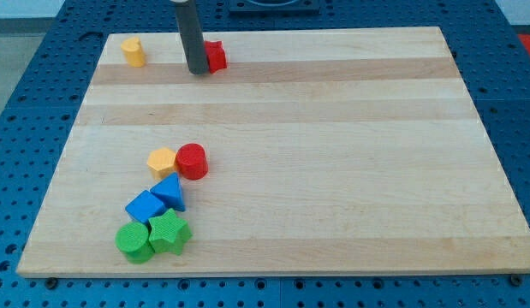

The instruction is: Push red circle to the left of red star

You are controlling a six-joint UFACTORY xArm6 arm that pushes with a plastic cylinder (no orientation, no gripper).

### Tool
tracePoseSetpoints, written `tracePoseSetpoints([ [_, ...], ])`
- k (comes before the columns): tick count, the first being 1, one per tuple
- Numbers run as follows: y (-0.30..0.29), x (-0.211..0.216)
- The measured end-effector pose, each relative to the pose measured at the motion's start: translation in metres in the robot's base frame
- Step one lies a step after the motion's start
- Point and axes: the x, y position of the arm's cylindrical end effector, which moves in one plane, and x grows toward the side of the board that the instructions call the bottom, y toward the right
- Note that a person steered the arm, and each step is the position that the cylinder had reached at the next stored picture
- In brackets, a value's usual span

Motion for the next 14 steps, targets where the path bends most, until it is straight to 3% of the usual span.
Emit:
tracePoseSetpoints([
  [1,0.0,0.0],
  [2,0.021,0.059],
  [3,0.081,0.119],
  [4,0.092,0.145],
  [5,0.089,0.218],
  [7,0.051,0.271],
  [10,-0.004,0.175],
  [12,-0.017,0.076],
  [13,-0.026,0.065],
  [14,-0.027,0.122],
])
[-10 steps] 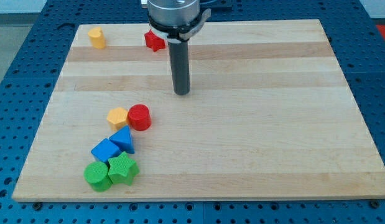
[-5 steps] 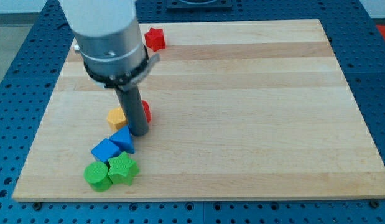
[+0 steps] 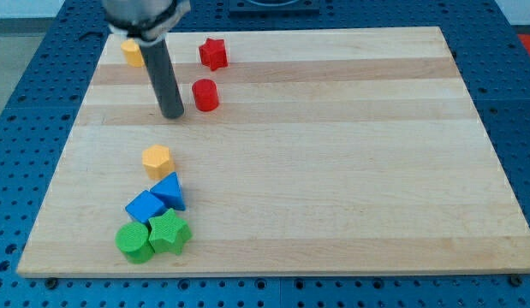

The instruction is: Push red circle to the left of red star

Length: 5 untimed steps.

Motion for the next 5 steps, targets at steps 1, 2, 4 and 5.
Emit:
tracePoseSetpoints([
  [1,0.034,0.009],
  [2,0.059,-0.005],
  [4,0.057,-0.059],
  [5,0.04,-0.056],
])
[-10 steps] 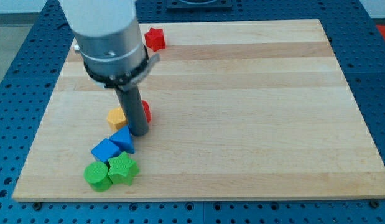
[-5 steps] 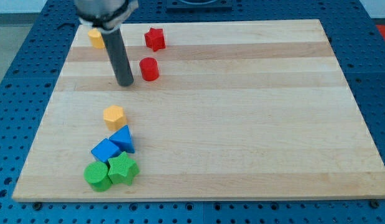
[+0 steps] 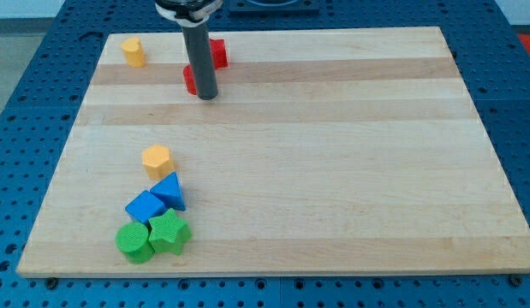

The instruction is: Push red circle to the left of red star

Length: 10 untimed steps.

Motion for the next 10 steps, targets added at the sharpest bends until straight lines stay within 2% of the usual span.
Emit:
tracePoseSetpoints([
  [2,-0.025,-0.017],
  [5,-0.024,-0.028],
  [8,-0.025,-0.06],
  [9,-0.015,-0.032],
  [10,0.022,0.045],
])
